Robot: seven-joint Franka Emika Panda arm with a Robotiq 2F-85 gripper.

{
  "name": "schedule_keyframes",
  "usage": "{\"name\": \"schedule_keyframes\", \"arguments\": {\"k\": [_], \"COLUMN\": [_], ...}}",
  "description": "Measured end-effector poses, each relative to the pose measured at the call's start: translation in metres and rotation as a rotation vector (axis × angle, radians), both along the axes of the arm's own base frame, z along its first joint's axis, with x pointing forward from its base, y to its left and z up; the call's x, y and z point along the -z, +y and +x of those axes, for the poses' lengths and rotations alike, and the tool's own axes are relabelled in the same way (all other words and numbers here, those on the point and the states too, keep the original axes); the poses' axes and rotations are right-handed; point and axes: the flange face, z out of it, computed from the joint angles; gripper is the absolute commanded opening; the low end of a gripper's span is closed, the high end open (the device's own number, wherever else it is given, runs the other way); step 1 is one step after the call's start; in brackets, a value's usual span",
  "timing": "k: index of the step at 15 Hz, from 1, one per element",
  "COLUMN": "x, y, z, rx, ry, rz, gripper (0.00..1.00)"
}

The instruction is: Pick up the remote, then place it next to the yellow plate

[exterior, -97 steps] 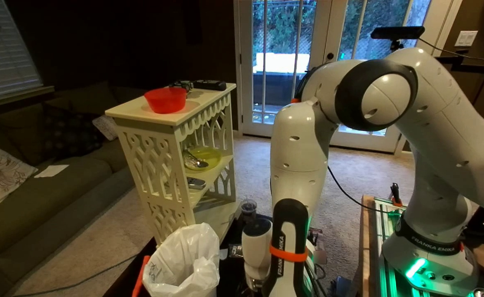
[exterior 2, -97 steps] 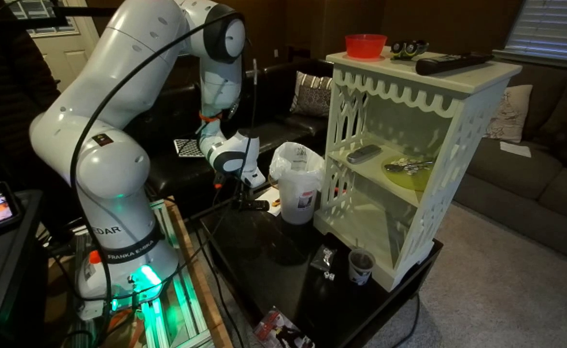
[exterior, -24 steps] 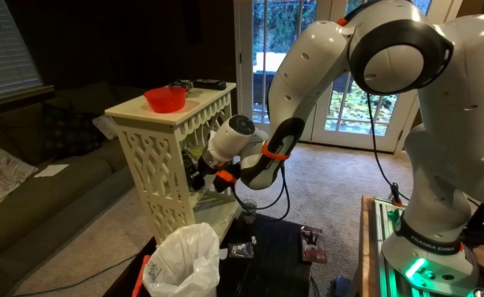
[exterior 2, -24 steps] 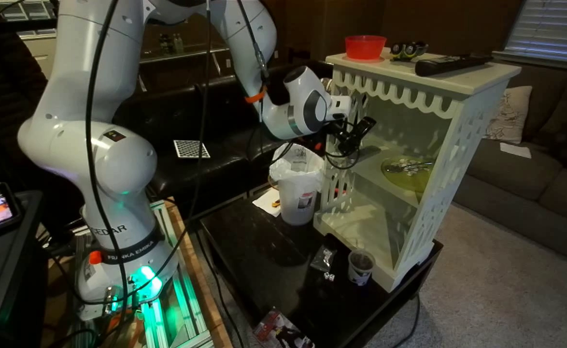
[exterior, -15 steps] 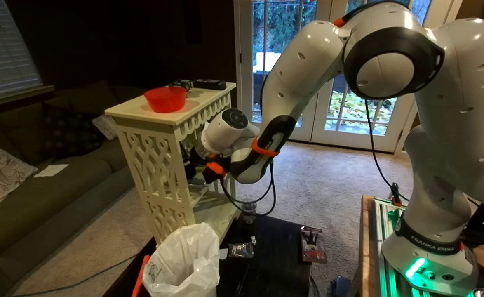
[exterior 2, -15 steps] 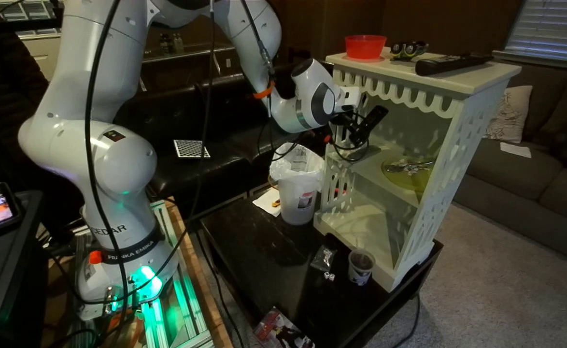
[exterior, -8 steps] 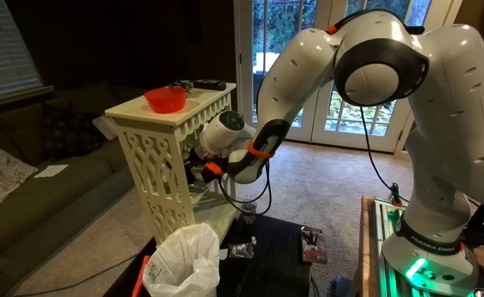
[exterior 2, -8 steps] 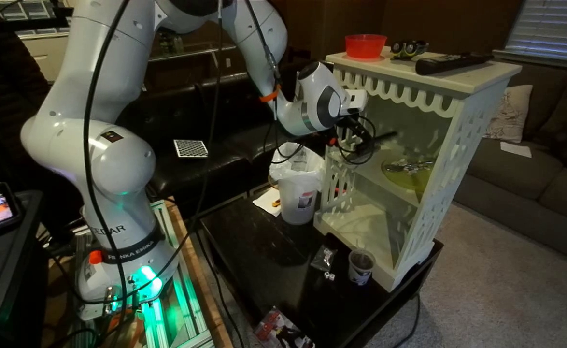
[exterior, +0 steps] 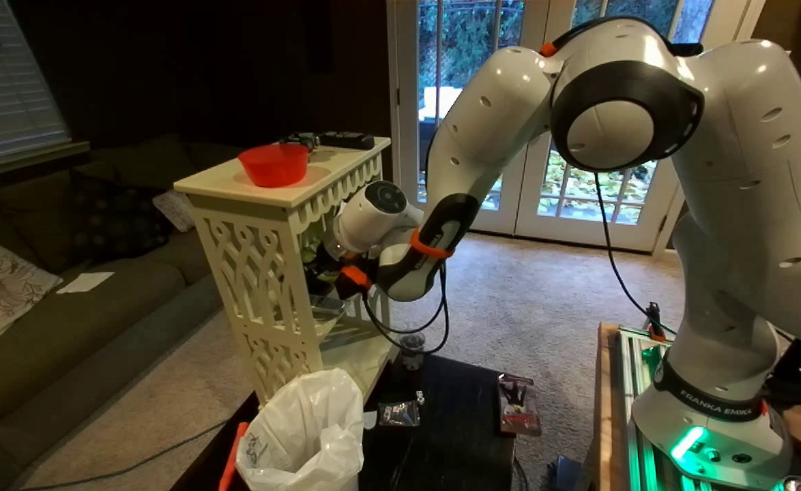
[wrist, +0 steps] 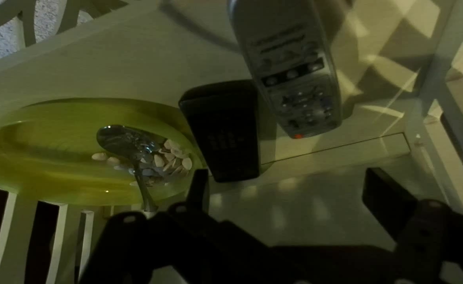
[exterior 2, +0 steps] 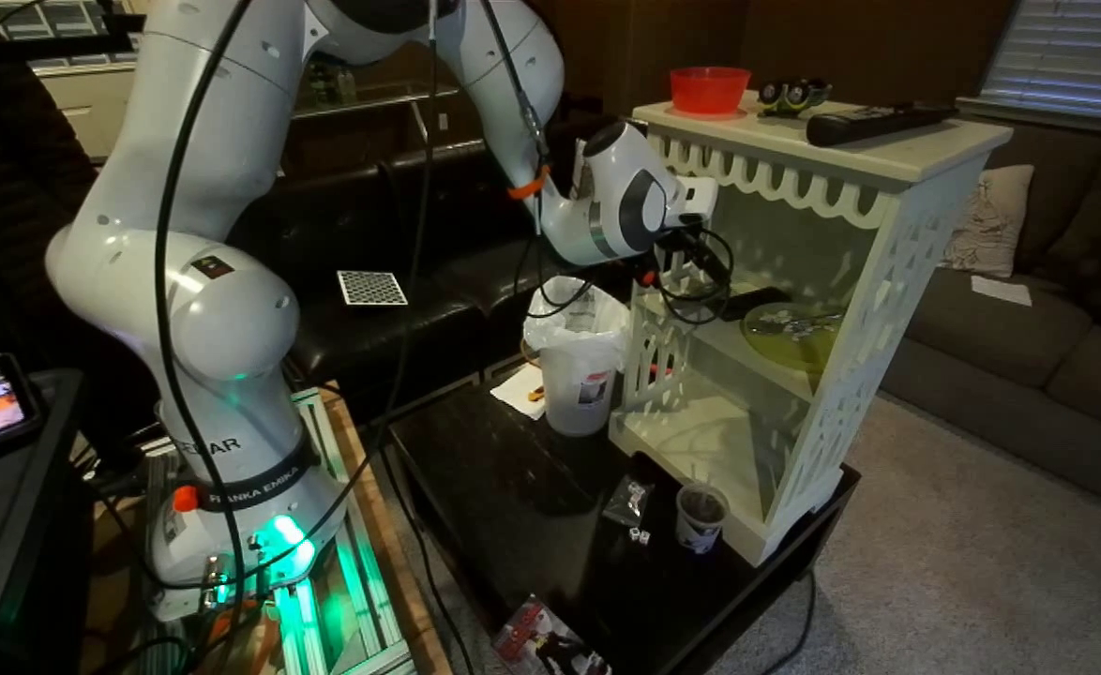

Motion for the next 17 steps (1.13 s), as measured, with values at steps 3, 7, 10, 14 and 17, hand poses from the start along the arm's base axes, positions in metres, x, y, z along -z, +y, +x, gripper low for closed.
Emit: {"name": "schedule_keyframes", "arguments": {"k": [3,7,10,14,17], "x": [-0.012,-0.025,-0.024,-0.014,-0.020], "y": [-0.004,-0.011,-0.003,-0.024,-0.042], "z": [-0.008,-0.055,-0.116,-0.186,-0.216], "rx": [-0.005,-0.103,-0.248,-0.157,-0.065], "ry": [-0.016,0.001,0.072,0.258,0.365], "rz": [0.038,0.107,0.120,0.046,-0.043], "gripper": [1.00,1.00,1.00,1.00,1.00]}}
